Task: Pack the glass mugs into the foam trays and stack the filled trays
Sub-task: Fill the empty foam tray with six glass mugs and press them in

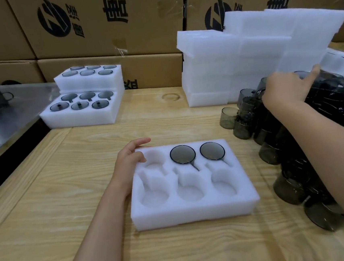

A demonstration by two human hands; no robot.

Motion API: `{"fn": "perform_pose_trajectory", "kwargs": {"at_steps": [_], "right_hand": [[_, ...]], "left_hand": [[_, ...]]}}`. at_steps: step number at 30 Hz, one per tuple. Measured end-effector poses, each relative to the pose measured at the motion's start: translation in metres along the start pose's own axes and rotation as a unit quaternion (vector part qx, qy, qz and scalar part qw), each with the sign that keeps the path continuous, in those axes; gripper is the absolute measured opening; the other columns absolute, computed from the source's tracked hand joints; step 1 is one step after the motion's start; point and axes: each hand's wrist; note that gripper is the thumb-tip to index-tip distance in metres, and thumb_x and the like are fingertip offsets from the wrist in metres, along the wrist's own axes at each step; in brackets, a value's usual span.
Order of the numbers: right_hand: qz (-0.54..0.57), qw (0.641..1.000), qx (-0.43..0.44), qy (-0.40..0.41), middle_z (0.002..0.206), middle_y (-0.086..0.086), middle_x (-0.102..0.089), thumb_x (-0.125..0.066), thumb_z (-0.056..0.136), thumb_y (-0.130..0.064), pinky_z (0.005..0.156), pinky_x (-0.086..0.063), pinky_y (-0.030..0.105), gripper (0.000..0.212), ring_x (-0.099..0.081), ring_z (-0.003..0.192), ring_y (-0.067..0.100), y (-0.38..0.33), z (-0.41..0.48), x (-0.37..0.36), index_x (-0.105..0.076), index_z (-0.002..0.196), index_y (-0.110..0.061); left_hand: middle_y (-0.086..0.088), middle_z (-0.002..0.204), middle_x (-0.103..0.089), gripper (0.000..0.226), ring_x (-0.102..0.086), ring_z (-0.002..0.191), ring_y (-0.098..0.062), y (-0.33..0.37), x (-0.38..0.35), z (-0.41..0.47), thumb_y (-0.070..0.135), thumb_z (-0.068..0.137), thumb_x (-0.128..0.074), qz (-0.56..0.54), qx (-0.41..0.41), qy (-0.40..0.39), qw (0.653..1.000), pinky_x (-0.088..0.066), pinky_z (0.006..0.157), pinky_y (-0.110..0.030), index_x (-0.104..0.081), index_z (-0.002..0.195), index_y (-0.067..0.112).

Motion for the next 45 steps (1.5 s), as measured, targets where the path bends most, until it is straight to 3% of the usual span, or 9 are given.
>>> {"fn": "perform_pose_trajectory", "kwargs": {"at_steps": [5,11,13,18,23,28,36,40,45], "right_hand": [[0.190,0.968,0.132,0.100,0.089,0.014,-0.063,-0.061,0.081,-0.003,0.089,-0.025,0.040,0.012,-0.042,0.105,0.030,-0.008,-0.012,0.023,-0.061,0.085,-0.015],[0.430,0.806,0.400,0.074,0.099,0.019,-0.062,-0.062,0.083,0.001,0.082,-0.032,0.023,0.005,-0.050,0.100,0.035,-0.052,-0.075,0.060,-0.064,0.087,0.003],[0.434,0.754,0.489,0.062,0.095,0.024,-0.060,-0.063,0.079,0.007,0.081,-0.039,0.032,0.004,-0.054,0.091,0.036,-0.065,-0.099,0.063,-0.062,0.082,0.009],[0.418,0.715,0.560,-0.030,0.103,0.018,-0.052,-0.061,0.081,0.008,0.081,-0.045,0.036,0.011,-0.050,0.093,0.029,-0.083,-0.128,0.049,-0.064,0.092,0.005],[0.436,0.721,0.520,-0.138,0.103,-0.006,-0.043,-0.055,0.087,-0.002,0.076,-0.049,0.044,0.011,-0.050,0.087,0.022,-0.093,-0.136,0.036,-0.060,0.094,-0.008],[0.341,0.747,0.565,-0.083,0.104,0.006,-0.054,-0.053,0.090,-0.003,0.079,-0.042,0.035,0.013,-0.049,0.098,0.025,-0.099,-0.137,0.036,-0.062,0.099,-0.005],[0.214,0.766,0.600,-0.088,0.105,0.003,-0.055,-0.048,0.091,-0.001,0.080,-0.047,0.041,0.022,-0.051,0.098,0.026,-0.105,-0.140,0.042,-0.060,0.106,-0.013],[0.306,0.757,0.554,-0.159,0.106,-0.001,-0.050,-0.048,0.089,-0.005,0.085,-0.045,0.037,0.024,-0.052,0.100,0.023,-0.104,-0.141,0.034,-0.063,0.107,-0.011],[0.379,0.746,0.518,-0.176,0.145,0.002,-0.036,-0.039,0.098,-0.027,0.109,-0.025,0.029,0.044,-0.031,0.133,0.018,-0.100,-0.165,0.013,-0.041,0.138,-0.009]], "left_hand": [[-0.006,0.081,-0.058,0.041,-0.061,0.062,-0.014,-0.002,0.001,0.001,0.004,0.064,-0.051,0.003,-0.010,0.000,1.000,-0.049,0.051,-0.019,-0.069,0.099,0.018],[-0.008,0.084,-0.063,0.023,-0.062,0.075,-0.025,-0.005,0.000,0.004,0.031,0.086,-0.057,-0.048,0.013,0.010,0.999,-0.051,0.069,-0.033,-0.073,0.096,0.019],[-0.011,0.085,-0.063,0.041,-0.061,0.077,-0.030,-0.005,-0.002,0.002,0.049,0.080,-0.058,-0.081,0.022,-0.002,0.996,-0.048,0.073,-0.038,-0.070,0.099,0.015],[-0.027,0.107,-0.057,0.083,-0.061,0.090,-0.034,-0.002,-0.006,-0.002,0.062,0.085,-0.033,-0.164,-0.004,-0.069,0.984,-0.051,0.075,-0.037,-0.046,0.129,-0.007],[-0.024,0.094,-0.064,0.084,-0.065,0.075,-0.032,-0.002,-0.004,-0.005,0.063,0.086,-0.034,-0.150,-0.010,-0.093,0.984,-0.053,0.066,-0.034,-0.043,0.133,-0.006],[-0.028,0.105,-0.060,0.089,-0.060,0.093,-0.036,0.000,-0.004,-0.003,0.057,0.066,-0.074,-0.152,-0.006,-0.083,0.985,-0.045,0.087,-0.043,-0.051,0.126,-0.005],[-0.008,0.100,-0.071,0.027,-0.067,0.093,-0.022,-0.003,0.000,0.002,0.030,0.078,-0.056,-0.084,-0.034,-0.045,0.995,-0.050,0.084,-0.035,-0.076,0.090,0.016],[-0.005,0.099,-0.072,0.027,-0.067,0.092,-0.018,-0.003,0.001,0.002,0.024,0.078,-0.052,-0.025,-0.061,-0.050,0.997,-0.051,0.077,-0.027,-0.077,0.087,0.019],[-0.002,0.095,-0.074,0.036,-0.066,0.092,-0.014,-0.001,0.000,0.000,0.004,0.088,-0.042,0.004,-0.091,-0.054,0.994,-0.049,0.077,-0.022,-0.076,0.085,0.015]]}}
Point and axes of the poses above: each hand's wrist, its own z-axis towards the middle knuckle, its own x-axis out of the back of the hand, y = z × x
